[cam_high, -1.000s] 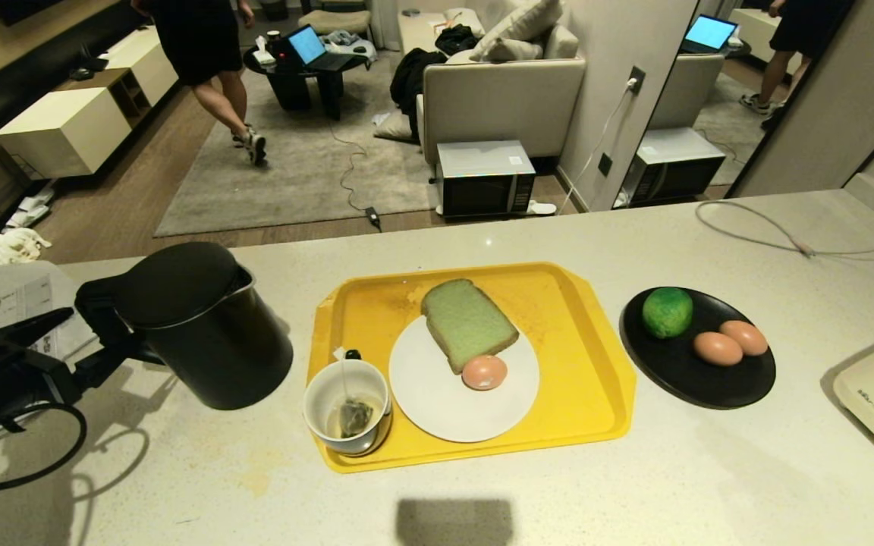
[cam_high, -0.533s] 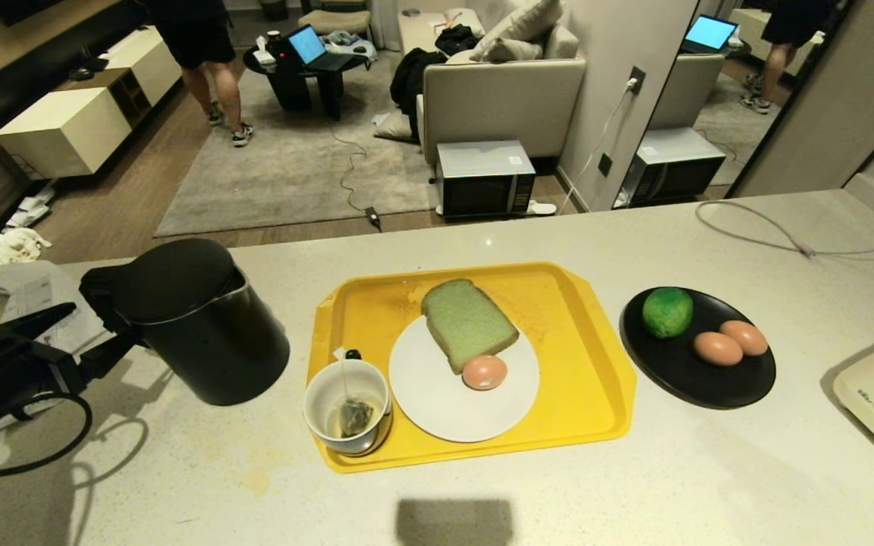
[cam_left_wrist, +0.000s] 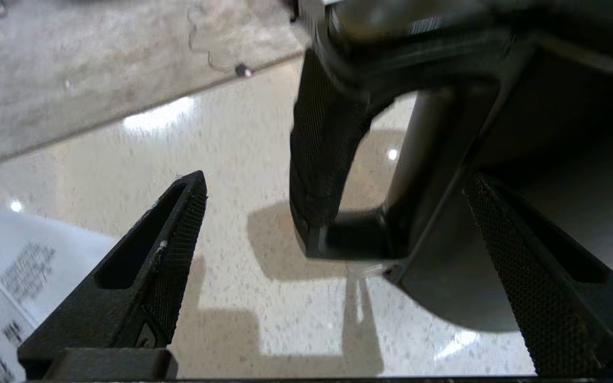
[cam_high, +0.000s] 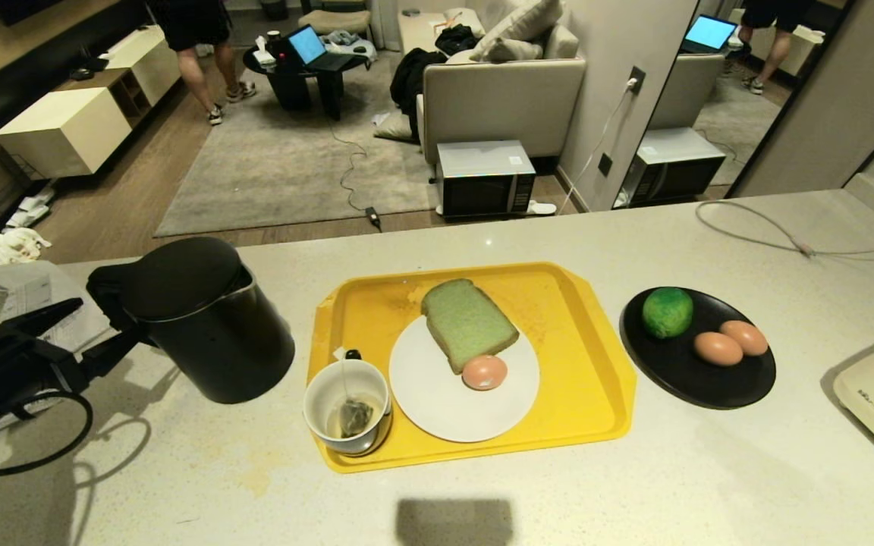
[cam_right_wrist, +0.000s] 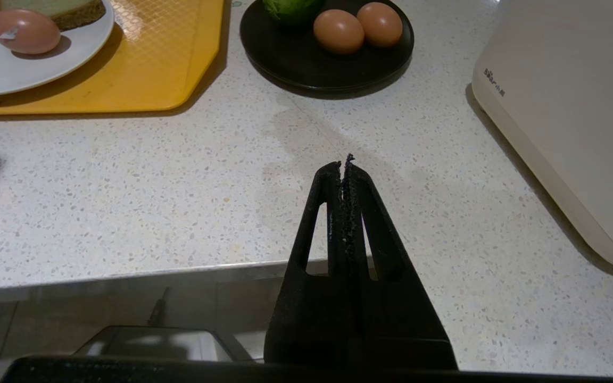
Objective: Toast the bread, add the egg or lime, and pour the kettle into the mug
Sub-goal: Pick up the kettle
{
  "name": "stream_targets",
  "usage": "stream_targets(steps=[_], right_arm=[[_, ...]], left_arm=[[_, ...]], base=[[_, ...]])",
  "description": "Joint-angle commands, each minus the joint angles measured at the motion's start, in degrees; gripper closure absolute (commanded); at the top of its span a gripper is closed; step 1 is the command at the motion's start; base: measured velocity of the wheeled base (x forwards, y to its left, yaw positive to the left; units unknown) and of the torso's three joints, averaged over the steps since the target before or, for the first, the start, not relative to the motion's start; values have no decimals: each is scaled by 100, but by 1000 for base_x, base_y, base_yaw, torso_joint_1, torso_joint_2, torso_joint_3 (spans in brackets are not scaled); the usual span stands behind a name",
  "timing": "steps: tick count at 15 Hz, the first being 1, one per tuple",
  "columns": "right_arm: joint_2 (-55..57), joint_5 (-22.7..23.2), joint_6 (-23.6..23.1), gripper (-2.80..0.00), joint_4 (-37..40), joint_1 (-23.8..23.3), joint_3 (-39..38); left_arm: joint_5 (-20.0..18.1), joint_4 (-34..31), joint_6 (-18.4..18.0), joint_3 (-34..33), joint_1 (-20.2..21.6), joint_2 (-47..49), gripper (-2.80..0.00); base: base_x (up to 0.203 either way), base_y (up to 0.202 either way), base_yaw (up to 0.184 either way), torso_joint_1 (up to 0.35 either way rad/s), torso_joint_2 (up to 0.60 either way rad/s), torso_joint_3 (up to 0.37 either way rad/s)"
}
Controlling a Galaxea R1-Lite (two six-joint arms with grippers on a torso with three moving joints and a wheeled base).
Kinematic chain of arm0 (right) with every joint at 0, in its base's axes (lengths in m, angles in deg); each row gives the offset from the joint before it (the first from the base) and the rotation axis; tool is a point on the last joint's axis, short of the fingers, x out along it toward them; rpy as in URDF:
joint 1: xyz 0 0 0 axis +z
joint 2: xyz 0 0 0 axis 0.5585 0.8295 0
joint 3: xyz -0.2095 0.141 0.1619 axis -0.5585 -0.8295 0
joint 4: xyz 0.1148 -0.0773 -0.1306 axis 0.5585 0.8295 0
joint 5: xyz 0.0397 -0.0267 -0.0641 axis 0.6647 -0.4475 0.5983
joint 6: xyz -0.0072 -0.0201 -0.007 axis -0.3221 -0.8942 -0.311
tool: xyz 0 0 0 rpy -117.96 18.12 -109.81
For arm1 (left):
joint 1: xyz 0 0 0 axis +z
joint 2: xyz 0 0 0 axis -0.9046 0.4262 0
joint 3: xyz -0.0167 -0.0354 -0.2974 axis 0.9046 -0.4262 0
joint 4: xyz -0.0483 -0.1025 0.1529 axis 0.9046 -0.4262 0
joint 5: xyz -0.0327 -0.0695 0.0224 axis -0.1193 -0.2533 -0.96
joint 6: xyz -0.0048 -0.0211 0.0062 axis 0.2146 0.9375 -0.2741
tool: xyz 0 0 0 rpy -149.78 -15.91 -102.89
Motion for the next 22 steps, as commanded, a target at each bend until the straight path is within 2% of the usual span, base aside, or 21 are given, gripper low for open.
stream_targets(steps=[1,5,12,15,19,22], right_arm=[[5,1,0,0,-4,0,-9],[5,1,0,0,-4,0,-9],[5,1,0,0,-4,0,-9],[5,1,0,0,-4,0,-9],[5,1,0,0,-4,0,-9],[5,1,0,0,-4,0,-9]], left_arm=[[-86,235,68,-39,53,-64,-280],[-254,306,112,-376,177,-214,-280],[-833,298,197,12,304,74,-280],[-864,259,200,357,280,221,-280],[-855,225,209,459,291,339,-280],[-858,-44,277,754,252,436,-280]], base=[[0,0,0,0,0,0],[0,0,0,0,0,0],[0,0,0,0,0,0],[0,0,0,0,0,0],[0,0,0,0,0,0],[0,0,0,0,0,0]])
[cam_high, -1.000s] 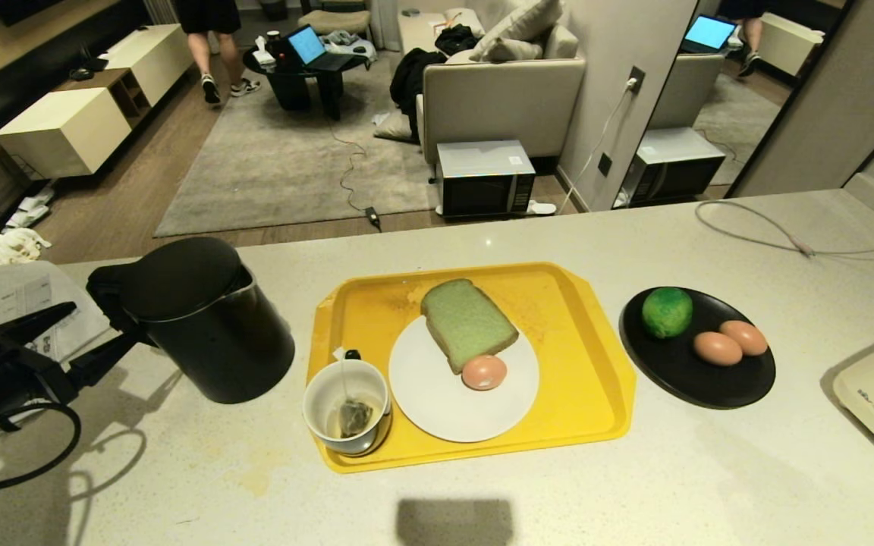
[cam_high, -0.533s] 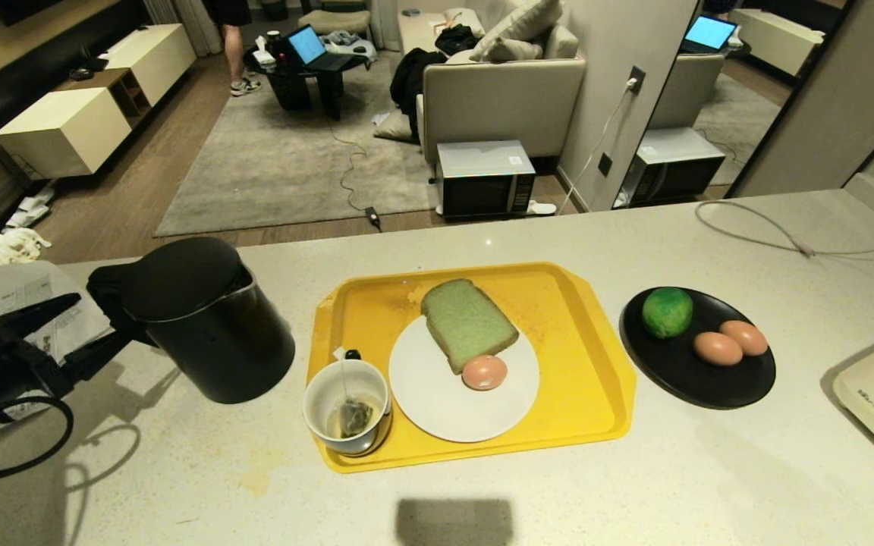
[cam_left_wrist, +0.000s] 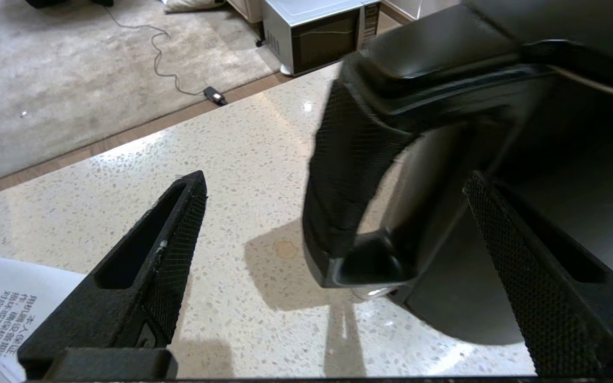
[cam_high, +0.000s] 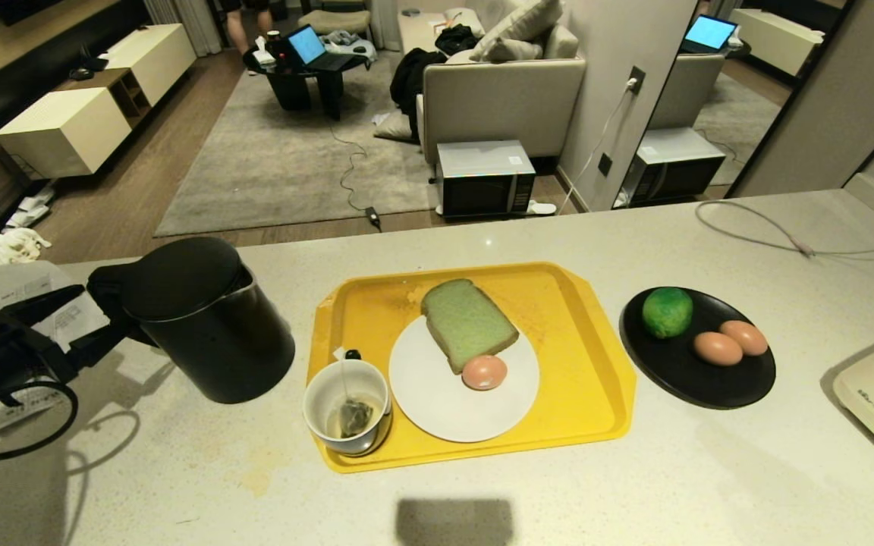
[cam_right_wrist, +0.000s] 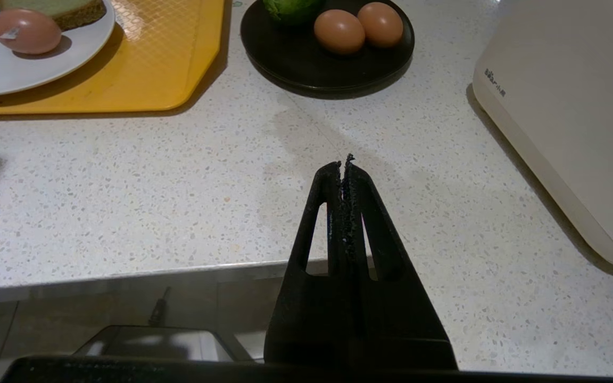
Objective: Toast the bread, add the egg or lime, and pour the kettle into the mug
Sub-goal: Pick up the kettle
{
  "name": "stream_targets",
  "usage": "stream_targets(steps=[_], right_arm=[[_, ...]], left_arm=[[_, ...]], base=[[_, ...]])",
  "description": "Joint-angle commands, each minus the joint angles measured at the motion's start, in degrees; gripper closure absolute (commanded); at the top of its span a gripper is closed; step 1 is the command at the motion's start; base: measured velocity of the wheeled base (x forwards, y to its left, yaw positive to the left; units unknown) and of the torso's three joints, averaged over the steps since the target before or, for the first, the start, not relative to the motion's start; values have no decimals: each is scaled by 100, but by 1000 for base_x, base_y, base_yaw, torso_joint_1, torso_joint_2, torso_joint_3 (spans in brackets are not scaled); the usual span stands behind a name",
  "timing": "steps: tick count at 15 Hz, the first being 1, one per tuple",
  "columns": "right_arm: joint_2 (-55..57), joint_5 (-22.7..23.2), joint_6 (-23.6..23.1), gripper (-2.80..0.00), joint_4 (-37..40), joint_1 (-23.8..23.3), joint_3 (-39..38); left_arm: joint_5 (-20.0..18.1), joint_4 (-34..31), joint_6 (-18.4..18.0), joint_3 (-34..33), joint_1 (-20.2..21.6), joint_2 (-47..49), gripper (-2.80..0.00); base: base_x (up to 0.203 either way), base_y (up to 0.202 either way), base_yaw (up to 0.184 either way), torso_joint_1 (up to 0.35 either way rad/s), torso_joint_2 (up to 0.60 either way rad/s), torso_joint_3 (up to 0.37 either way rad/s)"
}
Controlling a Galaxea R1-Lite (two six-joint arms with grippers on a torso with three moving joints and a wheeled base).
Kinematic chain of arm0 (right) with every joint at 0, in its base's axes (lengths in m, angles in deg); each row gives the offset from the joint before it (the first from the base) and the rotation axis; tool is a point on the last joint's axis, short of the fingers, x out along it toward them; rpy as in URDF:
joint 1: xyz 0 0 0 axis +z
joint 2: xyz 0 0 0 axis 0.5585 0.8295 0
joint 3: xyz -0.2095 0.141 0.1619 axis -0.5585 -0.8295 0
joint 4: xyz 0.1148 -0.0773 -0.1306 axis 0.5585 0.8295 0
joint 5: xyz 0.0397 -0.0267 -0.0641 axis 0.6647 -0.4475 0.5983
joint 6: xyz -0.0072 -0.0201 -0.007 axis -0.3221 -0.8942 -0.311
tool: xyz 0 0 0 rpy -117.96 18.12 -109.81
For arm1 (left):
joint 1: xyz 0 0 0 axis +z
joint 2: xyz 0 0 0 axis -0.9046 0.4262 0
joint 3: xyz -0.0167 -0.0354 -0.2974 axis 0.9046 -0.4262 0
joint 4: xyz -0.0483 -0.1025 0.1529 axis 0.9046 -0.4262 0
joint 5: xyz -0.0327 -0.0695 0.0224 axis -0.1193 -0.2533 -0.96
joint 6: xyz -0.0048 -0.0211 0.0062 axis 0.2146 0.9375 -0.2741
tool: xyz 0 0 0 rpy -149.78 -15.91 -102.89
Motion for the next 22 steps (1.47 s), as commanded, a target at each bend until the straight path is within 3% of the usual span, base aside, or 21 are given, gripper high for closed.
stream_targets(steps=[1,7,13,22], right_arm=[[5,1,-1,0,-4,0,-9],[5,1,-1,0,-4,0,-9],[5,1,-1,0,-4,0,-9],[5,1,-1,0,-4,0,-9]], left_arm=[[-24,-239,2,230,-29,129,-280],[-15,-322,-9,555,-272,272,-280],[-5,-273,-374,681,-389,308,-280],[41,-184,-476,360,147,305,-280]], base=[[0,0,0,0,0,0],[0,0,0,0,0,0],[0,0,0,0,0,0],[0,0,0,0,0,0]])
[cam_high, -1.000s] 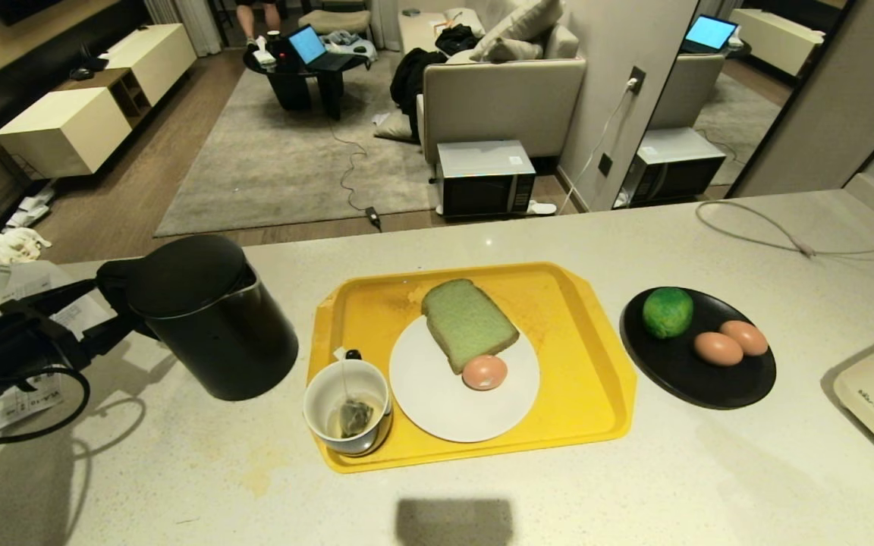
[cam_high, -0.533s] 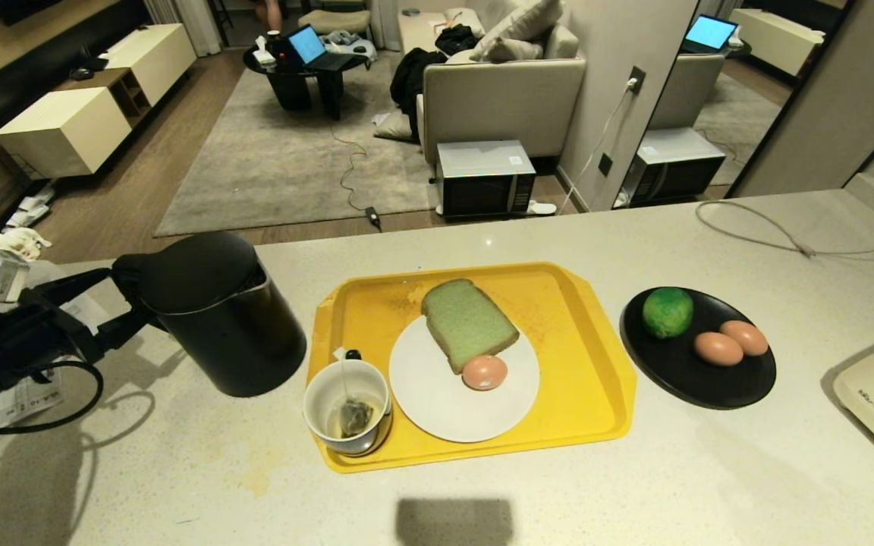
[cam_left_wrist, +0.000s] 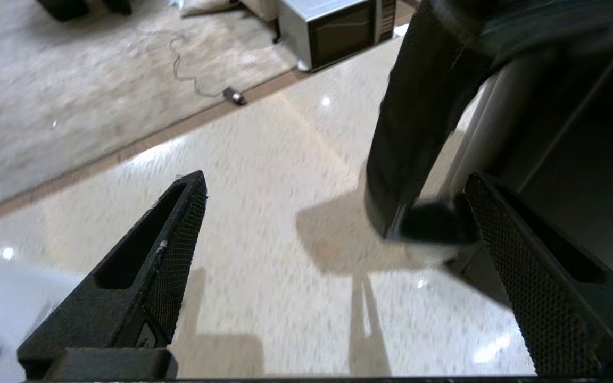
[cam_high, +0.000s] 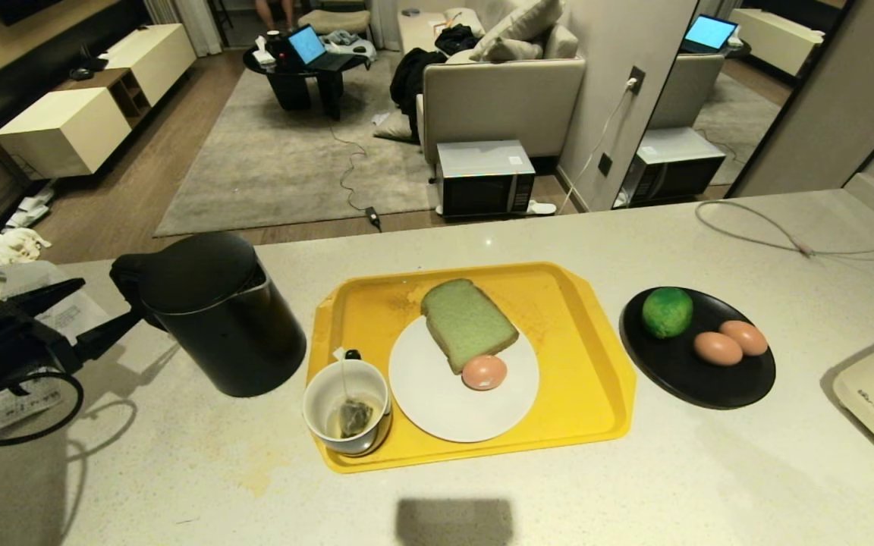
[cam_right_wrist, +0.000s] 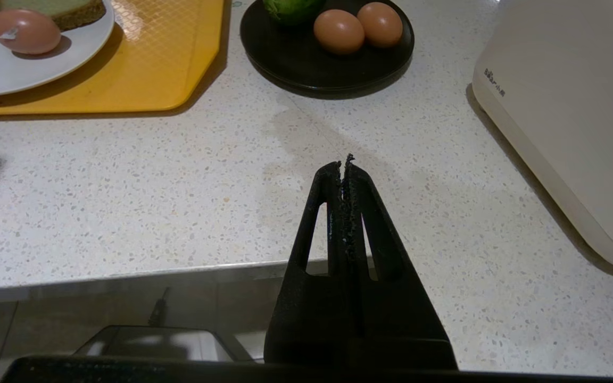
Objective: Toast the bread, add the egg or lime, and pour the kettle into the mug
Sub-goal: Pick up the kettle
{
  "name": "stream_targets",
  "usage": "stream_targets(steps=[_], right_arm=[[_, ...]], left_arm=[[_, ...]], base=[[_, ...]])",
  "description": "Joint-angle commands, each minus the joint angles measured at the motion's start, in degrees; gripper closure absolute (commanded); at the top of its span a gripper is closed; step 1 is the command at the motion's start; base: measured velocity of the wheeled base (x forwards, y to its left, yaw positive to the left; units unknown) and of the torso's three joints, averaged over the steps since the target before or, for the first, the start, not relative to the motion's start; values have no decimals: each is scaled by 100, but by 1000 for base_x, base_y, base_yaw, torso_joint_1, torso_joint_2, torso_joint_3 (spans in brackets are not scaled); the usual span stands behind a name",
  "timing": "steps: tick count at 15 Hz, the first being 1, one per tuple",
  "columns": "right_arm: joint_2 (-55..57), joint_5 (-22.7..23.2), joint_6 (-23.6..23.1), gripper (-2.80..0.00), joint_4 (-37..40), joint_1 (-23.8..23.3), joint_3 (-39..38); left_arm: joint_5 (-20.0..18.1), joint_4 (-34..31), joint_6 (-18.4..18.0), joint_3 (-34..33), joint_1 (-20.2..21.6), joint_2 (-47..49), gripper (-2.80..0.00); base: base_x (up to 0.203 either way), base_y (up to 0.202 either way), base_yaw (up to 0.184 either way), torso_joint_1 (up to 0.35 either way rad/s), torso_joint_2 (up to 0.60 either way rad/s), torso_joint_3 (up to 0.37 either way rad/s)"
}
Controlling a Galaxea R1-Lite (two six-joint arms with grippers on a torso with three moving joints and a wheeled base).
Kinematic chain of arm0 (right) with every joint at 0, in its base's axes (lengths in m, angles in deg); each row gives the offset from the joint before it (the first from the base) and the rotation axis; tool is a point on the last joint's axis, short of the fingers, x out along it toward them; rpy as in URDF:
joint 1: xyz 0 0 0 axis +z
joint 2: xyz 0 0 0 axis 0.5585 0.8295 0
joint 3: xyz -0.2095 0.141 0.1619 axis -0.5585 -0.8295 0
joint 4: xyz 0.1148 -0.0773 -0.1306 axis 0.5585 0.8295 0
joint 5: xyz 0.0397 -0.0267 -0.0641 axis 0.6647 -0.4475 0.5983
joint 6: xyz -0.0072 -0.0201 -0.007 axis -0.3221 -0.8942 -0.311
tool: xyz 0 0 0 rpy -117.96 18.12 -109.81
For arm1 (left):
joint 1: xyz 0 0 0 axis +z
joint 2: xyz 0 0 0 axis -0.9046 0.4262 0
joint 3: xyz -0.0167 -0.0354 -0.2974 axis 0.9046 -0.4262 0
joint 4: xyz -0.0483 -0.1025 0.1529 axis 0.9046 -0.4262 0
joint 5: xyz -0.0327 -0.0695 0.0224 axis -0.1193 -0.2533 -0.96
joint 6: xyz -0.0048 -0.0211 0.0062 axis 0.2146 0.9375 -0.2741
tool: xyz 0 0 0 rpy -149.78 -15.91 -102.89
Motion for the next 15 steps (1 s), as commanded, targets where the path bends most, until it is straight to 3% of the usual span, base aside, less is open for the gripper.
stream_targets(steps=[1,6,9,12,15], right_arm=[[5,1,-1,0,-2,0,-9],[5,1,-1,0,-2,0,-9],[5,1,-1,0,-2,-9,-9],[5,1,-1,0,-2,0,-9],[5,1,-1,0,-2,0,-9]], left_arm=[[-33,59,-14,-247,110,-20,-280],[0,64,-414,-1158,108,-469,-280],[347,70,-739,-1265,94,-614,-280],[653,90,-737,-1274,122,-689,-280],[660,115,-478,-1191,190,-629,-280]], base=[[0,0,0,0,0,0],[0,0,0,0,0,0],[0,0,0,0,0,0],[0,0,0,0,0,0],[0,0,0,0,0,0]])
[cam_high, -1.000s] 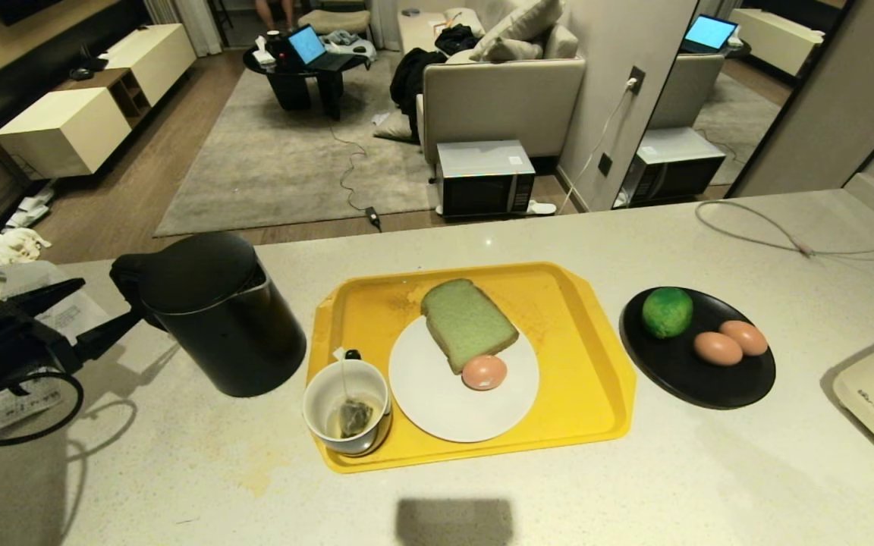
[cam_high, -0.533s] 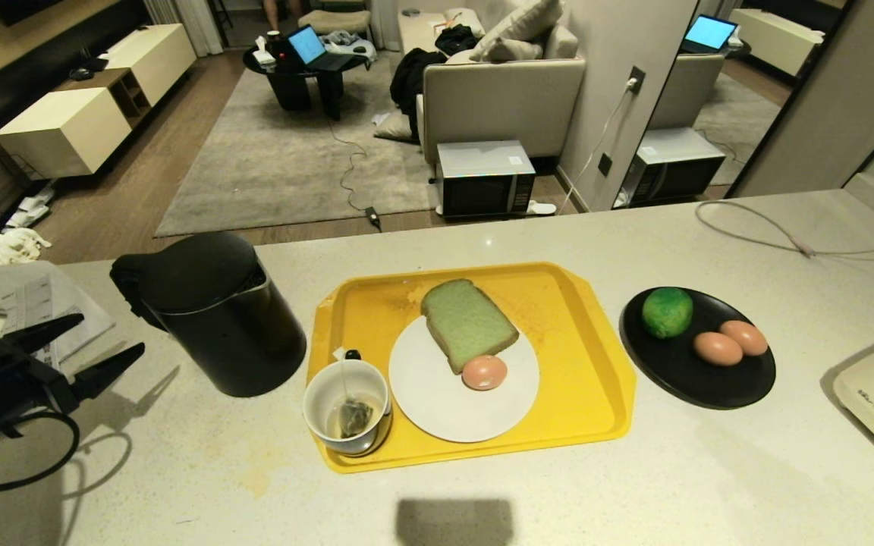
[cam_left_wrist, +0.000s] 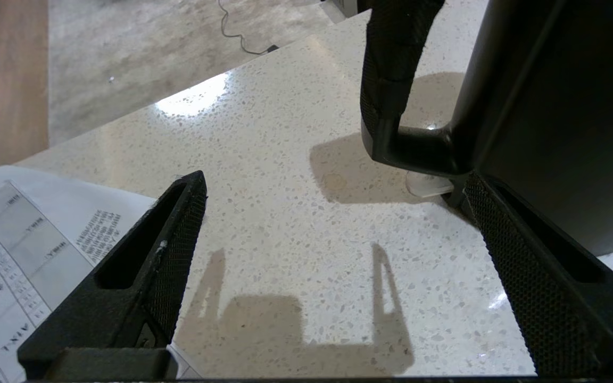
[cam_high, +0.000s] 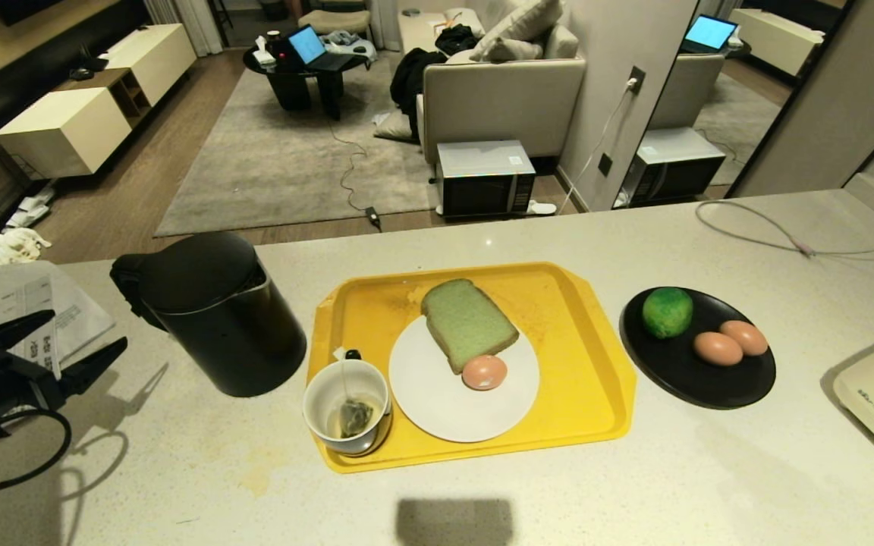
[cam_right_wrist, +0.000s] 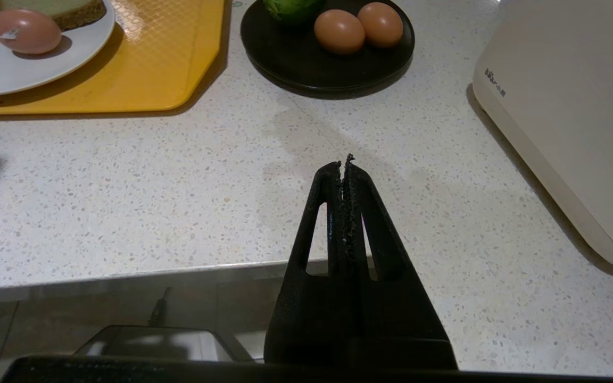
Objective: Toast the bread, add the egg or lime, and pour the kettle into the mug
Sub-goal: Pick up the kettle
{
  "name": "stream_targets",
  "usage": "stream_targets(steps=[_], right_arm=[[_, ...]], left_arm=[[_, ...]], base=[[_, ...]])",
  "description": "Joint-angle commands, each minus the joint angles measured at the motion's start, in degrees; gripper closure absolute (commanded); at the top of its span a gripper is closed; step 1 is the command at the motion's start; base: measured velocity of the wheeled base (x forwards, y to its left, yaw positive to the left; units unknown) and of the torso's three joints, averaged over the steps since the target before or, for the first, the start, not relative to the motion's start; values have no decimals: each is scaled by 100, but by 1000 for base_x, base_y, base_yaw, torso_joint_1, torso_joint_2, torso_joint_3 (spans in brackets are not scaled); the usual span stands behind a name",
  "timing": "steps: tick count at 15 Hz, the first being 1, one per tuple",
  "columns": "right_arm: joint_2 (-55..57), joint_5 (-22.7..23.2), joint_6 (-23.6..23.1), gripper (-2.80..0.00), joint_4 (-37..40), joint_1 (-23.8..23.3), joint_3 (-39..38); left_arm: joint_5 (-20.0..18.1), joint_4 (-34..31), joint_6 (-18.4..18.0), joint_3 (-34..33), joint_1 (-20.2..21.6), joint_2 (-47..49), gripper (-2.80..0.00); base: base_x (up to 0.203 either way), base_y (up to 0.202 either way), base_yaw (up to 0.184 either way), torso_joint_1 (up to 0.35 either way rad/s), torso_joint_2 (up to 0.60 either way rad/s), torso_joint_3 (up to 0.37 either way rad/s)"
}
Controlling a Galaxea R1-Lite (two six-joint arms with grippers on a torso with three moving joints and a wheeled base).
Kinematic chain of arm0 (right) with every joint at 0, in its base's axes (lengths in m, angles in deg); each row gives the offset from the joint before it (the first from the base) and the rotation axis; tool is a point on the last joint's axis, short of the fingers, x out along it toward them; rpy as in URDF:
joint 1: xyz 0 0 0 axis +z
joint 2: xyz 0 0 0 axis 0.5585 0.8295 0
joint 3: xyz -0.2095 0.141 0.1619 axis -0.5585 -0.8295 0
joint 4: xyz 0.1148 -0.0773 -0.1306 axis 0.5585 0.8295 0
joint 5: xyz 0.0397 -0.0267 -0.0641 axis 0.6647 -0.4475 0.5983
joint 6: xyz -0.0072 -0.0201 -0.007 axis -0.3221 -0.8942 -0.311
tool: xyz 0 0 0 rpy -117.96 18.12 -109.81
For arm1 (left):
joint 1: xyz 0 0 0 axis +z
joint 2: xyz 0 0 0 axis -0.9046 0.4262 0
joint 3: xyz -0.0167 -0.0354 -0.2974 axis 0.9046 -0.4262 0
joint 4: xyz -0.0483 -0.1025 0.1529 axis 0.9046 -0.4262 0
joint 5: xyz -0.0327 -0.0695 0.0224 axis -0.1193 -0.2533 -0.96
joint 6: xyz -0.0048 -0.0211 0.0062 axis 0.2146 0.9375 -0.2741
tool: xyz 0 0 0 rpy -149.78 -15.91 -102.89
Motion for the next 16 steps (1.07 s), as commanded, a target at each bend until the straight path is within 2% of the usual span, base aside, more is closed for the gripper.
stream_targets(steps=[1,3,4,6,9,16], right_arm=[[5,1,2,0,-4,0,-9],[5,1,2,0,-4,0,-9],[5,1,2,0,-4,0,-9],[5,1,2,0,-4,0,-9],[5,1,2,0,-4,0,-9],[5,1,2,0,-4,0,-9]], left_arm=[[-64,159,331,52,9,27,-280],[-333,586,1125,126,-50,55,-280],[-587,818,1428,149,-81,92,-280],[-1047,849,1486,177,-67,138,-280],[-1065,849,1459,208,-36,151,-280],[-1004,849,1460,870,148,546,-280]], base=[[0,0,0,0,0,0],[0,0,0,0,0,0],[0,0,0,0,0,0],[0,0,0,0,0,0],[0,0,0,0,0,0],[0,0,0,0,0,0]])
